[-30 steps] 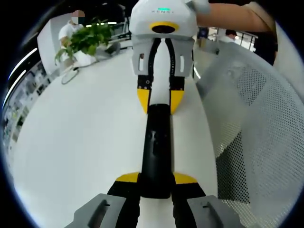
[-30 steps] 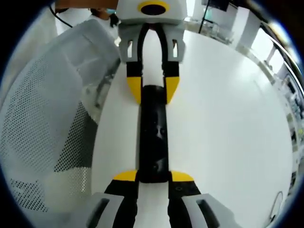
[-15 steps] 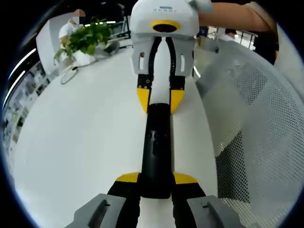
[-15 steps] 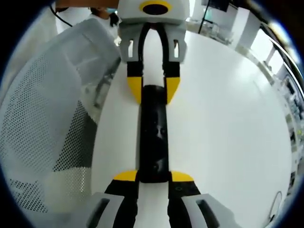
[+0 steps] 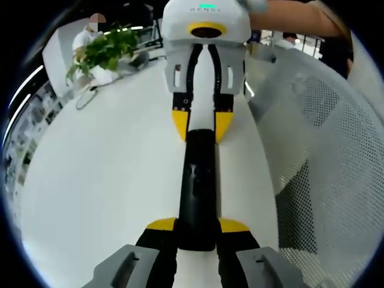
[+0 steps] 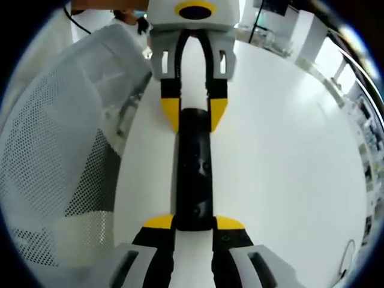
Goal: Press the specified remote control buttons in sequence, fully releasing each button before pressing the next.
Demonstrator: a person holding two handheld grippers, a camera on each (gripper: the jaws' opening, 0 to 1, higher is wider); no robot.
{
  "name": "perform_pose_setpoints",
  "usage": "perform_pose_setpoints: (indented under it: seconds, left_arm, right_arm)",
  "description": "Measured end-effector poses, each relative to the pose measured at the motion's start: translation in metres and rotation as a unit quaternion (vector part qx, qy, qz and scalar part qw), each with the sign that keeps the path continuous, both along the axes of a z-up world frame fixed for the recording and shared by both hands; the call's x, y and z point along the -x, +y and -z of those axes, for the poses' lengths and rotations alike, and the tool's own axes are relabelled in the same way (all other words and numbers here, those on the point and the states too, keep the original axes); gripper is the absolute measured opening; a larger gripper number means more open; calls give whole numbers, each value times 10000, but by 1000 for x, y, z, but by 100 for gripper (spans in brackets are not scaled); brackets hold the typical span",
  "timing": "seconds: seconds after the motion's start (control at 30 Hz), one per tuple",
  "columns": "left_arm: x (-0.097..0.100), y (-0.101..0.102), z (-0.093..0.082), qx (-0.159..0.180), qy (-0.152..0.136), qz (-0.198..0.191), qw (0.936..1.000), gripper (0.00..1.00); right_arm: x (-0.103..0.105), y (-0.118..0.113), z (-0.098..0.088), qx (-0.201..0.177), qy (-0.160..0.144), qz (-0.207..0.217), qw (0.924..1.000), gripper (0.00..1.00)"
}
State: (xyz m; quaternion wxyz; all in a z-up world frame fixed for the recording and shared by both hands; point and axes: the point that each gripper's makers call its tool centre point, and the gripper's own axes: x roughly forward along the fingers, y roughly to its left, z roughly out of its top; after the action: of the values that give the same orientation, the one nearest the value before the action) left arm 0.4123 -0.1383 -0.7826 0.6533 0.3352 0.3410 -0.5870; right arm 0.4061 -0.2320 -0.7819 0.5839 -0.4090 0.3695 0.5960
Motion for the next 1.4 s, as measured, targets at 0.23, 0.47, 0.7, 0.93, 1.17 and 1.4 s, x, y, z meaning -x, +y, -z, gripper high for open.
perform_pose_setpoints:
  seconds: [0.23, 0.47, 0.7, 0.93, 1.17, 1.4]
  left_arm:
    - [-7, -5, -8, 15, -94, 46, 9999, 23]
    - [-14, -7, -16, 26, -179, 75, 9998, 23]
    - [-28, -5, -21, 42, -282, 84, 9996, 23]
    - [-42, -5, -31, 69, -391, 78, 9992, 23]
    - [-54, -7, -35, 83, -460, 100, 9989, 23]
    - [-66, -8, -37, 96, -511, 104, 9986, 23]
  right_arm:
    - [-6, -3, -6, 0, -75, 37, 10000, 20]
    - [-15, -5, -13, -29, -156, 80, 9998, 20]
    - [-27, -5, -22, -11, -263, 62, 9996, 20]
    - [-40, -5, -31, 1, -363, 48, 9993, 20]
    - [-53, -6, -36, 32, -416, 35, 9991, 20]
    - [-65, -8, -39, 56, -466, 28, 9989, 20]
